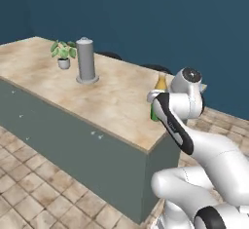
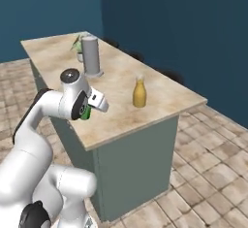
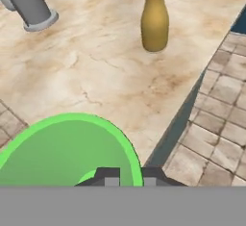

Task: Place the pitcher and cup on the dining counter for serving.

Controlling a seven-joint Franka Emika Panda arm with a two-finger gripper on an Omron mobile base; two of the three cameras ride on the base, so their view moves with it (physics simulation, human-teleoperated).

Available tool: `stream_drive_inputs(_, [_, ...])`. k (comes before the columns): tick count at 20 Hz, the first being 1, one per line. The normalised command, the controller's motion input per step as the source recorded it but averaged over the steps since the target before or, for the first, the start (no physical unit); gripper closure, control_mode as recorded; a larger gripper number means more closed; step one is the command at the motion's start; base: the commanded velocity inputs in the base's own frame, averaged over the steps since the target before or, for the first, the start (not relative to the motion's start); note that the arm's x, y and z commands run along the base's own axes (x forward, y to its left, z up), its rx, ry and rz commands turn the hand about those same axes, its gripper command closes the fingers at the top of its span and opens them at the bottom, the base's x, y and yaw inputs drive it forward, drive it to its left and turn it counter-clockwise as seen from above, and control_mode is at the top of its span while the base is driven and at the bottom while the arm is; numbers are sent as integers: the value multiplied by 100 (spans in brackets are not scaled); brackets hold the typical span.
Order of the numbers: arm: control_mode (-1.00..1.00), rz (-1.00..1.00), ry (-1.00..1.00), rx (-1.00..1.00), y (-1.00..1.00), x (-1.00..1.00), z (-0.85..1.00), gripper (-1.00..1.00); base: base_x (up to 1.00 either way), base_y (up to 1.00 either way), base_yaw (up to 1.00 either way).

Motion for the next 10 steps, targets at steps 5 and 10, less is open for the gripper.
stream_drive_inputs(5, [100,0,0,0,0,0,0,100,12,100,2])
stream_drive_inputs(10, [100,0,0,0,0,0,0,100,20,100,-42])
